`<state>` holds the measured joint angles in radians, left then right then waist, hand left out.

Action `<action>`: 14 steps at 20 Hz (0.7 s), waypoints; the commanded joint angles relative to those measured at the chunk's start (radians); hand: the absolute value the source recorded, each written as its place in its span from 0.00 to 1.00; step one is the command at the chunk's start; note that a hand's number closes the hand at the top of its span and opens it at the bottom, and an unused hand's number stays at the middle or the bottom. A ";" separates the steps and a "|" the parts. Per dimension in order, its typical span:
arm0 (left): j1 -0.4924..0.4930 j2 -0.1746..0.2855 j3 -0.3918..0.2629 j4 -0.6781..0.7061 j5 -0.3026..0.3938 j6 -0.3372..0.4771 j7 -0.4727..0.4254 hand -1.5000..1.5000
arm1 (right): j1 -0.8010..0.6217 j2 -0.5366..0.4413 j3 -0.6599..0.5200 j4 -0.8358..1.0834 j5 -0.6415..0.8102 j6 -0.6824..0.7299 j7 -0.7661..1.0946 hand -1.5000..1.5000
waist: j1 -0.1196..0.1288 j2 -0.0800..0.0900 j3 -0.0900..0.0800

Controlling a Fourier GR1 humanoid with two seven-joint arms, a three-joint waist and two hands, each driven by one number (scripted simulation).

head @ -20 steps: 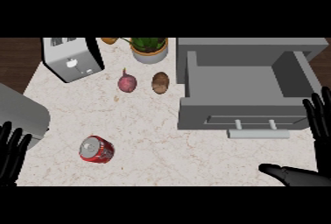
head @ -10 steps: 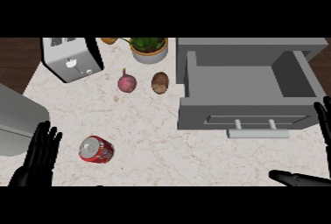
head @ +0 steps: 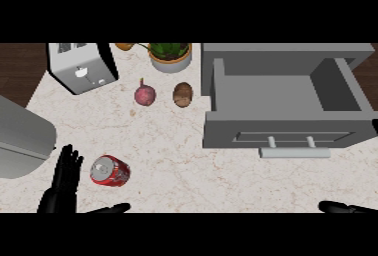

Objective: Pick up the can, place it into the drawer and close the drawer

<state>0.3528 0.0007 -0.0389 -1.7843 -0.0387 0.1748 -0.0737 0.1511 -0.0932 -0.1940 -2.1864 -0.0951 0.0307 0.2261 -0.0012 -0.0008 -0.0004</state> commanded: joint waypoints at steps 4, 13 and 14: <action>0.019 0.029 0.074 0.161 0.078 -0.042 -0.146 0.00 | -0.006 0.011 0.011 -0.025 0.016 0.000 0.041 0.00 | 0.003 0.000 0.000; -0.078 0.000 0.087 0.431 0.088 -0.027 -0.309 0.00 | 0.017 -0.014 -0.080 0.013 -0.041 0.078 -0.040 0.00 | 0.000 0.000 0.000; -0.083 0.012 0.095 0.396 0.082 -0.020 -0.263 0.00 | 0.013 -0.010 -0.096 0.011 -0.053 0.076 -0.024 0.00 | 0.001 0.000 0.000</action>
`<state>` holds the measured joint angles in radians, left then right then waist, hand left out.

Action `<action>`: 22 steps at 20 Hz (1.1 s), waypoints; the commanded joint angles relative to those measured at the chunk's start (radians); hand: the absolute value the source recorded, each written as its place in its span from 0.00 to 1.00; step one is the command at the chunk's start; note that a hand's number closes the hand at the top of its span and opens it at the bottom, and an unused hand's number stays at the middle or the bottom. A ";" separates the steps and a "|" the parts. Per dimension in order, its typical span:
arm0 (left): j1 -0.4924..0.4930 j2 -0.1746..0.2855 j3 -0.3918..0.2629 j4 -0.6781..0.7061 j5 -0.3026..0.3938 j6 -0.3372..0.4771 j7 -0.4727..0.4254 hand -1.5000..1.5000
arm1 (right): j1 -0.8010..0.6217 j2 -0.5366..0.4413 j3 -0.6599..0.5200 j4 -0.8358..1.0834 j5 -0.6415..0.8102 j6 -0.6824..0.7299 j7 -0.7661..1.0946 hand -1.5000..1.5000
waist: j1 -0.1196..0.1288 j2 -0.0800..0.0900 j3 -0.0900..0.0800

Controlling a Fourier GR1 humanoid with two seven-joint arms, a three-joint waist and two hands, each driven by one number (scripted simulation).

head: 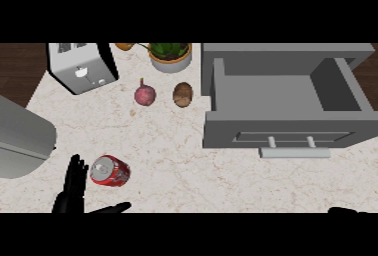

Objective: Pick up the can, place it into the drawer and close the drawer

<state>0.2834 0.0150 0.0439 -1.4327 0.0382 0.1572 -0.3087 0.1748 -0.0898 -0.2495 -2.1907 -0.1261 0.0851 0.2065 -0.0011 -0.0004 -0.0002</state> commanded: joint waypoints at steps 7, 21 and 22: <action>-0.143 0.025 0.087 0.239 0.057 -0.016 -0.074 0.00 | 0.064 0.040 -0.008 -0.100 -0.016 0.027 0.029 0.00 | -0.002 0.000 0.000; -0.355 0.012 0.087 0.579 0.041 -0.057 -0.258 0.00 | -0.043 -0.022 -0.086 -0.007 -0.040 0.054 0.048 0.00 | -0.003 0.000 0.000; -0.339 0.053 0.064 0.470 0.045 -0.094 -0.142 0.00 | -0.079 -0.023 -0.072 -0.042 -0.015 0.011 0.115 0.00 | 0.000 0.000 0.000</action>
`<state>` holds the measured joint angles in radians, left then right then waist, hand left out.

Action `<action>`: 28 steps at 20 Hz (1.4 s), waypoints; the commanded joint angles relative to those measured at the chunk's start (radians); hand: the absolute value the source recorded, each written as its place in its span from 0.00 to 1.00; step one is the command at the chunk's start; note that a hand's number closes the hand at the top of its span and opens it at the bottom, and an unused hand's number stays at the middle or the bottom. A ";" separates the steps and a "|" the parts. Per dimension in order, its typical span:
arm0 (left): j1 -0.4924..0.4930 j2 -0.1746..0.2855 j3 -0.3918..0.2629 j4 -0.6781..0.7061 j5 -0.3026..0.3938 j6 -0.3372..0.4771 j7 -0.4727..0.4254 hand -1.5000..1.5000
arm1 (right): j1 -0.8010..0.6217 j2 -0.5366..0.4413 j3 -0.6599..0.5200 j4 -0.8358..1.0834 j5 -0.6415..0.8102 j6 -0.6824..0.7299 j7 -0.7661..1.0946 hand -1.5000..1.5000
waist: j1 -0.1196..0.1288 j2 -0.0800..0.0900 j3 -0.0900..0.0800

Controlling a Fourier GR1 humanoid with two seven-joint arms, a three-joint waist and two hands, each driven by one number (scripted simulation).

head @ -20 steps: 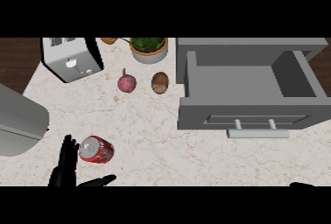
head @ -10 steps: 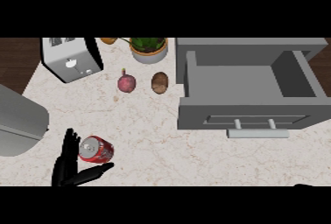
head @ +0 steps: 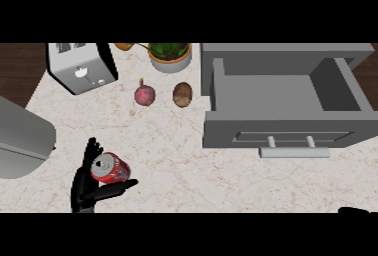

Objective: Pick up the can, place it into the drawer and close the drawer

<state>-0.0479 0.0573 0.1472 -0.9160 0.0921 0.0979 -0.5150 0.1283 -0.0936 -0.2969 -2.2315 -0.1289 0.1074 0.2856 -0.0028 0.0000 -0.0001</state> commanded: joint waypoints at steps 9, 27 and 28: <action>-0.065 -0.013 -0.053 -0.011 0.026 -0.119 0.040 1.00 | 0.008 0.010 -0.028 0.031 -0.003 0.024 -0.049 0.00 | 0.002 -0.001 0.000; -0.531 -0.030 0.033 0.354 0.053 -0.093 -0.033 1.00 | -0.054 0.019 0.015 -0.013 0.075 -0.027 0.014 0.00 | -0.004 0.001 0.000; -0.568 -0.036 0.030 0.336 0.051 -0.062 0.010 1.00 | -0.032 -0.013 -0.044 -0.043 0.006 0.001 0.026 0.00 | -0.007 0.000 0.000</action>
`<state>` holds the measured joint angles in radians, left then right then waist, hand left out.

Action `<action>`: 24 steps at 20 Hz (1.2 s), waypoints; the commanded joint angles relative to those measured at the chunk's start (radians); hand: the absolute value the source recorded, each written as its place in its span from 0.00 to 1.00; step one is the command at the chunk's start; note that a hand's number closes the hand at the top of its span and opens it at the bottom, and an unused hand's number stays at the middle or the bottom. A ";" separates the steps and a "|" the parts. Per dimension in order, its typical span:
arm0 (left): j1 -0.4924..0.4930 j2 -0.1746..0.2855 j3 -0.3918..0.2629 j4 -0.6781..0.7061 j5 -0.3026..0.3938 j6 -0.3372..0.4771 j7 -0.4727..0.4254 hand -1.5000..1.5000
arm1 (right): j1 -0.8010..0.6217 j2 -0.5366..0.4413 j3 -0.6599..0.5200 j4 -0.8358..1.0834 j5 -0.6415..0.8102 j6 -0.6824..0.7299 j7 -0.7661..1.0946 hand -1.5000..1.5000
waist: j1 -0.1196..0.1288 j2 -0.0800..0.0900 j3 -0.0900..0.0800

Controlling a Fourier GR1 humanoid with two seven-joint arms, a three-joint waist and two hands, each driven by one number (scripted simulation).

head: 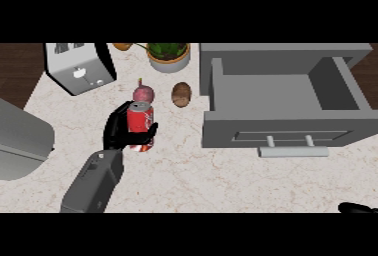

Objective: Pick up the can, place it into the drawer and close the drawer

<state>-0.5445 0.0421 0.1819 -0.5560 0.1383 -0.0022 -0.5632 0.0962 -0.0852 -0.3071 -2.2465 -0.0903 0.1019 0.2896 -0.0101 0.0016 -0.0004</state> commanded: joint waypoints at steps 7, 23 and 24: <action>-0.124 -0.041 -0.093 -0.156 -0.029 0.091 0.181 1.00 | 0.052 0.041 0.013 0.009 0.044 0.002 -0.070 0.00 | 0.007 -0.004 0.001; -0.423 -0.042 -0.242 -0.456 0.015 0.274 0.688 1.00 | -0.005 0.001 -0.012 0.036 0.032 0.005 -0.049 0.00 | 0.004 -0.003 0.001; -0.466 -0.042 -0.290 -0.469 0.027 0.330 0.726 1.00 | -0.042 0.011 0.039 -0.032 0.064 -0.035 0.056 0.00 | 0.002 -0.004 0.001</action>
<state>-0.9156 0.0006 -0.0663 -0.9926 0.1709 0.2653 0.0637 0.0889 -0.0753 -0.2945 -2.2582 -0.0470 0.0889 0.2972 -0.0076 -0.0019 0.0004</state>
